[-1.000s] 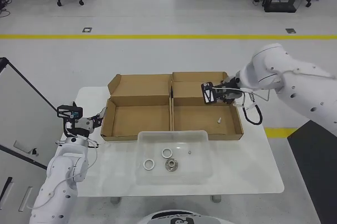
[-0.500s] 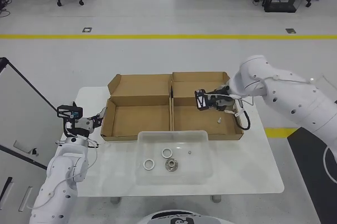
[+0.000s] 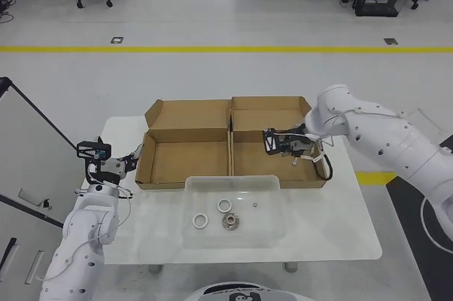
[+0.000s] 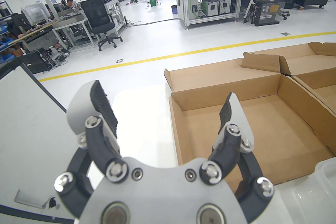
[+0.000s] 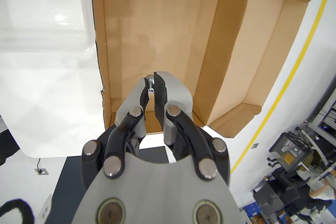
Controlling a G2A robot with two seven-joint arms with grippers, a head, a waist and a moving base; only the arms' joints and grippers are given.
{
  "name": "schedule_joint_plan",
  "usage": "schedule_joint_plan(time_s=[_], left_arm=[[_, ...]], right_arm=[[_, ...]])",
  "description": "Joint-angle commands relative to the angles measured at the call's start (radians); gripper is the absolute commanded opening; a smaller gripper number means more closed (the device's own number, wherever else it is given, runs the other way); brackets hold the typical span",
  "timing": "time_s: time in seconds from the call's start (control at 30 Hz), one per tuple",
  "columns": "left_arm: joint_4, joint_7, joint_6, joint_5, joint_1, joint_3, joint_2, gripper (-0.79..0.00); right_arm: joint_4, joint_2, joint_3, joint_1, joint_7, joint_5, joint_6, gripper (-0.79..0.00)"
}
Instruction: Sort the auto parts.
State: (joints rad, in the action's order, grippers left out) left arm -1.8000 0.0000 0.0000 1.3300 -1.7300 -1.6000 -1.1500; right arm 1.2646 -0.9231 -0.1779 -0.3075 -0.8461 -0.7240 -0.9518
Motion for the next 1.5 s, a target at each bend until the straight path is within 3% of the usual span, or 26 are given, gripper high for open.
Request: schedule_joint_plan(time_s=[0.0, 0.9, 1.47], left_arm=[[0.0, 0.0, 0.0, 0.0, 0.0, 0.0, 0.0, 0.0], [0.0, 0.0, 0.0, 0.0, 0.0, 0.0, 0.0, 0.0], [0.0, 0.0, 0.0, 0.0, 0.0, 0.0, 0.0, 0.0]], right_arm=[[-0.016, -0.008, 0.003, -0.006, -0.001, 0.0, -0.001, -0.785], [-0.261, -0.129, 0.008, -0.09, 0.018, -0.075, 0.003, -0.785], [-0.36, -0.182, 0.001, -0.115, 0.04, -0.127, 0.01, -0.785]])
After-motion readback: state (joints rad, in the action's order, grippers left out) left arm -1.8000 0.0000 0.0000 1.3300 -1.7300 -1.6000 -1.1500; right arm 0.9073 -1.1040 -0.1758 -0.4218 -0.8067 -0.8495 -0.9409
